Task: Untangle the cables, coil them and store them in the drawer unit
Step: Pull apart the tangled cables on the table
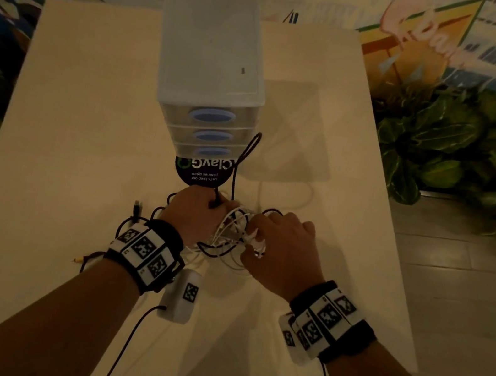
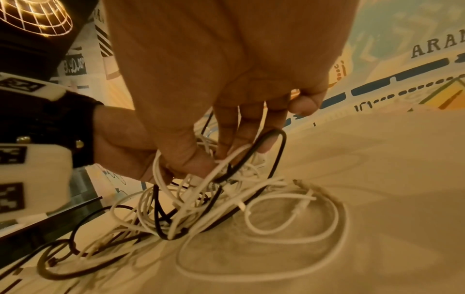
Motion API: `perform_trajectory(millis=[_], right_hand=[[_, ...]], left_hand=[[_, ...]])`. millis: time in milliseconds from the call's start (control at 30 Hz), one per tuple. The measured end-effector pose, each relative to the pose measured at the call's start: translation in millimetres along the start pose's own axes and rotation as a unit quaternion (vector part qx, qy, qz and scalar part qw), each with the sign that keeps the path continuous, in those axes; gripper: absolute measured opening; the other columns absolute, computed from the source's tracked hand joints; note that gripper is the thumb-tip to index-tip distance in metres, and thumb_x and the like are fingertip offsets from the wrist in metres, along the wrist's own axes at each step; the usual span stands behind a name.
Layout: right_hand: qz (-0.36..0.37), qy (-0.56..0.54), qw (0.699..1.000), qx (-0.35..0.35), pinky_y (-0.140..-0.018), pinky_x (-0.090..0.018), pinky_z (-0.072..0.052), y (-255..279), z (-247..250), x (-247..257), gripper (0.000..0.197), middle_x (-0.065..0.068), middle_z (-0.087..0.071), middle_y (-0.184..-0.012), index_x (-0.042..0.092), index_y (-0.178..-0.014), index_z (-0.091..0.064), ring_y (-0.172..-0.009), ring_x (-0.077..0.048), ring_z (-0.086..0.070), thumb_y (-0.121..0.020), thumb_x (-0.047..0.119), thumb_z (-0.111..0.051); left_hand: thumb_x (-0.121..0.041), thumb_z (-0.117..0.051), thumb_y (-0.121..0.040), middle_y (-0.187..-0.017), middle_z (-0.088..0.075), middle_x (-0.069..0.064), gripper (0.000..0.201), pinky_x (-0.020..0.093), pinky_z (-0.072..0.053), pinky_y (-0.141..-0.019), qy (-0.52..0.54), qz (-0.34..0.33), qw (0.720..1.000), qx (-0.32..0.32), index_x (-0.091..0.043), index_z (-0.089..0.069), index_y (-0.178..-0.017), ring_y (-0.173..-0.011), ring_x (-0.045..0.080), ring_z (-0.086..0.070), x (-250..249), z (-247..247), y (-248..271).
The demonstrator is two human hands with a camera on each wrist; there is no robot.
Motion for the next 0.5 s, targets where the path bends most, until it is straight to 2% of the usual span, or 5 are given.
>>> perform_trajectory(millis=[100, 233, 300, 400, 500], right_hand=[[-0.011, -0.057, 0.998, 0.009, -0.08, -0.039, -0.039, -5, 4, 6, 0.03, 0.007, -0.062, -0.091, 0.031, -0.1, -0.066, -0.089, -0.019, -0.053, -0.084, 0.045, -0.046], [-0.041, -0.161, 0.986, 0.007, -0.068, -0.04, -0.044, -19, -2, -2, 0.045, 0.002, -0.055, -0.072, 0.025, -0.079, -0.069, -0.072, -0.021, -0.054, -0.093, 0.055, -0.039], [-0.044, -0.2, 0.979, 0.021, -0.069, -0.039, -0.045, -24, -5, -4, 0.039, 0.003, -0.052, -0.073, 0.031, -0.085, -0.075, -0.075, -0.022, -0.054, -0.095, 0.057, -0.048], [-0.056, -0.276, 0.958, 0.056, -0.077, -0.035, -0.046, -27, -3, -5, 0.02, 0.003, -0.056, -0.084, 0.035, -0.098, -0.076, -0.084, -0.018, -0.056, -0.094, 0.051, -0.064], [-0.075, -0.293, 0.951, 0.071, -0.078, -0.033, -0.046, -28, 0, -6, 0.024, 0.006, -0.055, -0.081, 0.024, -0.094, -0.074, -0.079, -0.013, -0.055, -0.092, 0.047, -0.069]], left_hand=[[-0.039, -0.059, -0.099, -0.063, -0.059, 0.012, 0.047, 0.033, -0.042, -0.058, 0.013, -0.002, 1.0, 0.011, -0.003, -0.063, -0.069, -0.062, 0.026, -0.058, 3, 1, -1], [-0.04, -0.061, -0.099, -0.062, -0.063, 0.006, 0.04, 0.025, -0.045, -0.056, 0.057, -0.04, 0.998, 0.008, -0.009, -0.071, -0.074, -0.058, 0.013, -0.06, -1, 7, 5], [-0.037, -0.062, -0.098, -0.066, -0.068, -0.004, 0.028, 0.013, -0.044, -0.057, 0.099, -0.047, 0.994, 0.019, -0.016, -0.075, -0.084, -0.059, 0.001, -0.063, -1, 7, 9], [-0.041, -0.064, -0.097, -0.077, -0.076, -0.004, 0.024, 0.028, -0.056, -0.074, 0.159, -0.041, 0.986, 0.03, -0.022, -0.077, -0.091, -0.074, 0.008, -0.071, 6, 7, 10], [-0.043, -0.062, -0.097, -0.074, -0.074, -0.009, 0.023, 0.025, -0.052, -0.069, 0.142, -0.054, 0.988, 0.036, -0.027, -0.076, -0.089, -0.069, 0.005, -0.069, 7, 7, 12]])
Point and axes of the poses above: each hand's wrist, its own y-axis away from the middle knuckle, its own z-axis out of the back of the hand, x = y × z, the point moved 4 cm from there along -y, towards the middle knuckle
